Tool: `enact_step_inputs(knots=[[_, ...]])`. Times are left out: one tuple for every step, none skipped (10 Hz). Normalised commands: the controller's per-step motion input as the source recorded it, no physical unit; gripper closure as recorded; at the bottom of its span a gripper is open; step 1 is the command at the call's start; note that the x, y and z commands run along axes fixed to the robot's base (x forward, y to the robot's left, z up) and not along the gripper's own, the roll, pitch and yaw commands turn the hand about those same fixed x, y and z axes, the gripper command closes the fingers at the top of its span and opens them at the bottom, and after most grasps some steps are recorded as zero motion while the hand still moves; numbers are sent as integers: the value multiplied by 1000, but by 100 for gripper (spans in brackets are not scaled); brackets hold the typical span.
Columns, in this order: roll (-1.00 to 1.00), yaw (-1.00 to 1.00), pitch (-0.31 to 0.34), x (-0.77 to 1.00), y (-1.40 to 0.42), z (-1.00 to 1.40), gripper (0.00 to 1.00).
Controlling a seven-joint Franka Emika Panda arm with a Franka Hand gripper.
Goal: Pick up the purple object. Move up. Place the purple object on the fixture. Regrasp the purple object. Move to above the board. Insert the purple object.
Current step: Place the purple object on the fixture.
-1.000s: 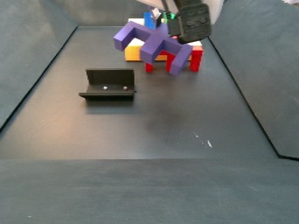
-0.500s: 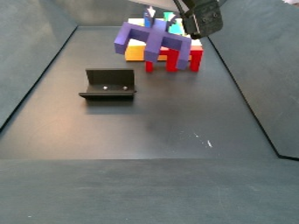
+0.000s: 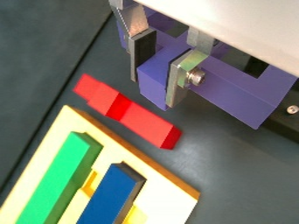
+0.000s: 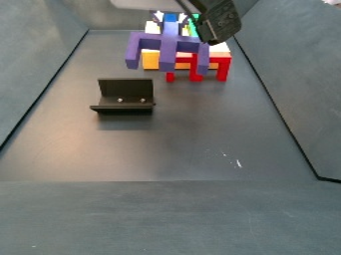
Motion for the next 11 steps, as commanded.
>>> enact_step_inputs(knots=[[-577,60,520,763,0,0,100],[-329,249,277,749,0,0,100],[-289,466,300,380,0,69,100],[-306,574,9,194,29,54,100],[-111,540,-177,394,-180,-66,100],[-354,309,-60,631,0,-54,100],[-543,100,0,791,160,-49,100],[-631,0,0,869,371,-23,100],[-634,0,6,780,520,0,100],[-640,0,17,680,606,0,100],[-537,0,9,749,503,-43,100]])
